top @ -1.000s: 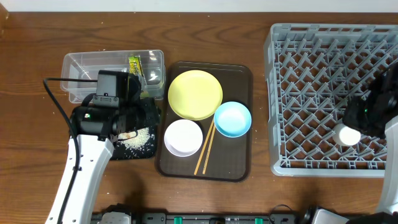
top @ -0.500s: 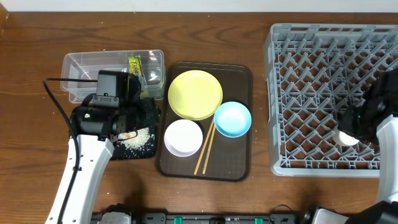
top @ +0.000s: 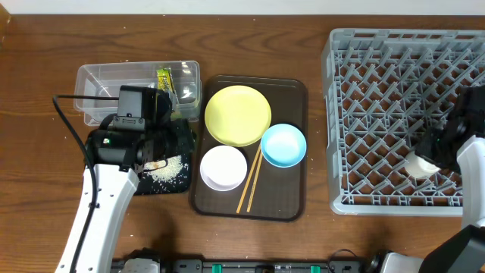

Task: Sort waste into correct bins and load items into the dishwasher rack
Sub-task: 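Reach the right gripper to the light blue bowl and grasp its rim, then carry the blue bowl to the rack's upper left and release, then reach the right gripper to the white bowl and grasp its rim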

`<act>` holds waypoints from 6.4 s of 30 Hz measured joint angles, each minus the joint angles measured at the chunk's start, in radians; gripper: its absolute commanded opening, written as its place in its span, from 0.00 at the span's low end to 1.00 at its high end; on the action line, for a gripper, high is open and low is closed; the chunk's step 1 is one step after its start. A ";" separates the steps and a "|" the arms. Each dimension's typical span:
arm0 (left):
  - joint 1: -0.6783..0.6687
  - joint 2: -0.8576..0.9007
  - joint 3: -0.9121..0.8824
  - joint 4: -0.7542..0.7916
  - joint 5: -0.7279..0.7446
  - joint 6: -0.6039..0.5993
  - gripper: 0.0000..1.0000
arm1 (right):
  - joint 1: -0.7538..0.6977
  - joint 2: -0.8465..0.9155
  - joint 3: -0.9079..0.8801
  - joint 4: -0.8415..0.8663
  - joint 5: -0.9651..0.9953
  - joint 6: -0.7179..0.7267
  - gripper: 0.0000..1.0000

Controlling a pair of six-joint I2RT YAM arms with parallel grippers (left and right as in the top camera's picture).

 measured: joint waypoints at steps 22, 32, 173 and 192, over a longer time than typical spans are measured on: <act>0.000 0.000 0.000 -0.072 -0.090 0.001 0.53 | 0.040 -0.199 0.054 0.051 -0.461 -0.155 0.33; 0.000 0.000 -0.012 -0.082 -0.151 0.000 0.55 | 0.338 -0.194 0.058 0.094 -0.624 -0.225 0.41; 0.000 0.000 -0.026 -0.159 -0.299 -0.030 0.56 | 0.642 0.100 0.088 0.584 0.531 -0.313 0.42; 0.212 -0.020 -0.027 -0.261 -0.348 -0.055 0.64 | 0.849 0.028 0.088 0.327 -0.334 -0.194 0.43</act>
